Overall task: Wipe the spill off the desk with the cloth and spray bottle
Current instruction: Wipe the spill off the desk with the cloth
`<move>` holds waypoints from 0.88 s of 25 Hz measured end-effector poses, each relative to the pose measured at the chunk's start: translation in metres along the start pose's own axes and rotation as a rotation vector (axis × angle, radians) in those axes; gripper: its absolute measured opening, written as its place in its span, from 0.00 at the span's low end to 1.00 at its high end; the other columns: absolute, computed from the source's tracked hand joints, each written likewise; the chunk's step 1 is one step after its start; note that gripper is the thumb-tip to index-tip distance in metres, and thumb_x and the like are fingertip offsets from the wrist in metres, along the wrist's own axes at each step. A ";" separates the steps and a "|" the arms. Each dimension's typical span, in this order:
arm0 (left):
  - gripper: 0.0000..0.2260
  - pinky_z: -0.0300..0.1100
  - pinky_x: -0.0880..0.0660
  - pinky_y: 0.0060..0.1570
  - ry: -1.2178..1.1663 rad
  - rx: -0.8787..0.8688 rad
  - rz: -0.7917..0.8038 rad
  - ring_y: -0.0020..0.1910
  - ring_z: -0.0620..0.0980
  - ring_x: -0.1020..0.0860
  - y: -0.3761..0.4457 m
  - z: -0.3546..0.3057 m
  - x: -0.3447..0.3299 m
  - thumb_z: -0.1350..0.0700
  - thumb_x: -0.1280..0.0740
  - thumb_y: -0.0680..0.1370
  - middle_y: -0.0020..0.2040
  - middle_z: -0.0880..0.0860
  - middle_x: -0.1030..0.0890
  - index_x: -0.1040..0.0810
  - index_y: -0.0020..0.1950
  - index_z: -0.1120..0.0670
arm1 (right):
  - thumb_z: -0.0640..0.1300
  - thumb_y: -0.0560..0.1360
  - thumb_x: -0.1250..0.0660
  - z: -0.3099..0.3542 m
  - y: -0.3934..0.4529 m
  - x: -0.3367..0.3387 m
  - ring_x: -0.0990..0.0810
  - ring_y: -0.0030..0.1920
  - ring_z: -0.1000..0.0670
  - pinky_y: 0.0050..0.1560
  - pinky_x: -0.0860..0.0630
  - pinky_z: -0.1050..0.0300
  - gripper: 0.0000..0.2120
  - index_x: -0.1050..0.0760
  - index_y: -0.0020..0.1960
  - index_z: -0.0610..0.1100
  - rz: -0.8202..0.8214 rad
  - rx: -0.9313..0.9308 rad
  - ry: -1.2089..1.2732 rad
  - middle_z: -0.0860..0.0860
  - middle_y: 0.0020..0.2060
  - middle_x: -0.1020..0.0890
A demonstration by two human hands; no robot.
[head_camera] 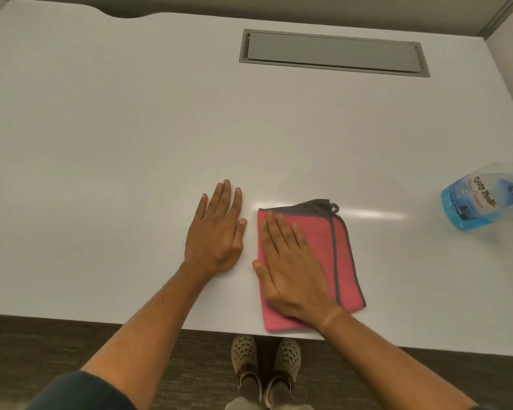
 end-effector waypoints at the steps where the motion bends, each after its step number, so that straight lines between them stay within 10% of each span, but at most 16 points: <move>1: 0.27 0.49 0.57 0.76 0.003 -0.002 -0.002 0.78 0.49 0.57 0.000 -0.001 0.000 0.47 0.56 0.81 0.80 0.54 0.53 0.53 0.79 0.54 | 0.56 0.81 0.54 -0.001 -0.001 -0.002 0.59 0.79 0.49 0.77 0.60 0.49 0.33 0.58 0.79 0.41 -0.003 -0.010 0.007 0.45 0.79 0.55; 7: 0.27 0.49 0.57 0.76 0.011 -0.008 0.013 0.78 0.49 0.57 0.000 0.000 -0.002 0.47 0.56 0.81 0.80 0.54 0.53 0.53 0.79 0.54 | 0.51 0.82 0.54 -0.020 0.065 0.011 0.60 0.79 0.46 0.78 0.61 0.49 0.31 0.59 0.79 0.37 -0.012 -0.266 0.020 0.41 0.79 0.57; 14: 0.28 0.49 0.58 0.76 0.015 0.002 0.035 0.78 0.49 0.59 0.000 0.001 -0.003 0.46 0.57 0.81 0.80 0.54 0.55 0.56 0.79 0.54 | 0.52 0.81 0.53 0.027 -0.043 -0.013 0.60 0.79 0.48 0.76 0.58 0.48 0.32 0.60 0.79 0.41 -0.046 -0.112 0.066 0.44 0.79 0.56; 22: 0.28 0.49 0.58 0.76 0.009 -0.022 0.025 0.78 0.49 0.57 0.000 0.000 -0.004 0.46 0.56 0.80 0.80 0.54 0.53 0.53 0.79 0.54 | 0.52 0.81 0.55 0.010 0.018 0.006 0.61 0.79 0.47 0.78 0.59 0.46 0.31 0.59 0.79 0.40 -0.057 -0.207 0.058 0.42 0.79 0.57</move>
Point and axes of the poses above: each hand's wrist, its own y-axis towards the middle knuckle, its own x-axis out of the back of the hand, z = x × y, the point moved 9 cm from there along y, towards the middle knuckle
